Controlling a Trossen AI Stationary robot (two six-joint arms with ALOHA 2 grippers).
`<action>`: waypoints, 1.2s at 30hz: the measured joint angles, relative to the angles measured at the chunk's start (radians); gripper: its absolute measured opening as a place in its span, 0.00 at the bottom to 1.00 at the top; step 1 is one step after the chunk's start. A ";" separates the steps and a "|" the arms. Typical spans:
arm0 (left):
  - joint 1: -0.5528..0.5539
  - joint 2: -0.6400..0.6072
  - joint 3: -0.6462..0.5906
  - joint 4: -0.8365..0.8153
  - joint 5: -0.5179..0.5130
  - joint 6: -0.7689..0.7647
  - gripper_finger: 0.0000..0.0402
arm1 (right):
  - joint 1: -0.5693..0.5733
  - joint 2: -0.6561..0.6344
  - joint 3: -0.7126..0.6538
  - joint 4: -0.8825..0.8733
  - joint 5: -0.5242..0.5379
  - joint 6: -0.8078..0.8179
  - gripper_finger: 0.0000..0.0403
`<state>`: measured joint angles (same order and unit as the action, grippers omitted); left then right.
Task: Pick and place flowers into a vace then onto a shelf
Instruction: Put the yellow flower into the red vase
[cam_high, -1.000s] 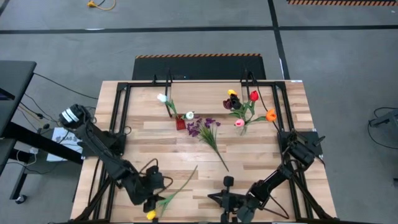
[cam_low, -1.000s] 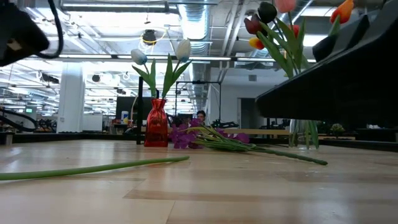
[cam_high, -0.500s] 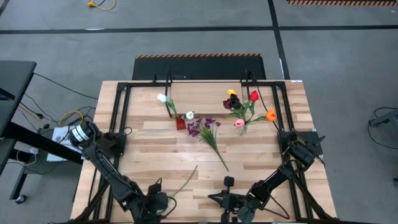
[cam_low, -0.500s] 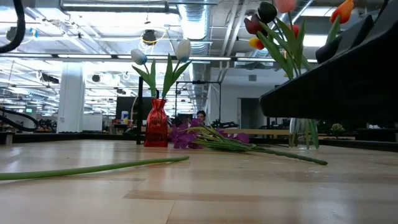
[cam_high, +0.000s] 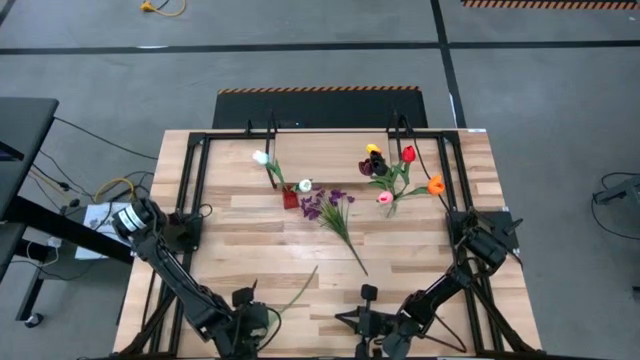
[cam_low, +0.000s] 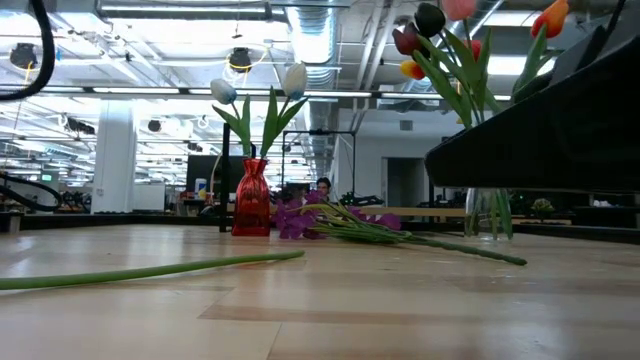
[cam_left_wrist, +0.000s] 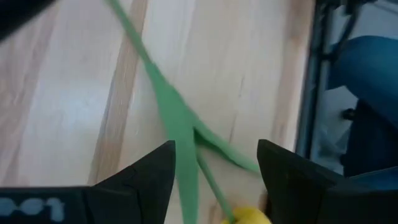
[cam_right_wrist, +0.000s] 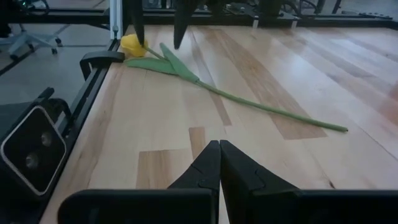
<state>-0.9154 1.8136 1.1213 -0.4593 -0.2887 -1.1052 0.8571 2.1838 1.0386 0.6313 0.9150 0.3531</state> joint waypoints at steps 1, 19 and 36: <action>0.000 0.006 0.000 -0.006 0.002 -0.005 0.54 | 0.000 0.000 0.000 0.001 0.000 0.009 0.00; -0.003 0.099 0.003 -0.062 0.067 -0.034 0.49 | -0.002 0.000 0.001 0.004 0.002 0.033 0.00; 0.001 0.101 0.000 -0.105 0.075 0.068 0.02 | -0.002 0.000 0.001 0.004 -0.001 0.050 0.00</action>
<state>-0.9142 1.9148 1.1213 -0.5647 -0.2141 -1.0368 0.8551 2.1841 1.0393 0.6353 0.9142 0.4029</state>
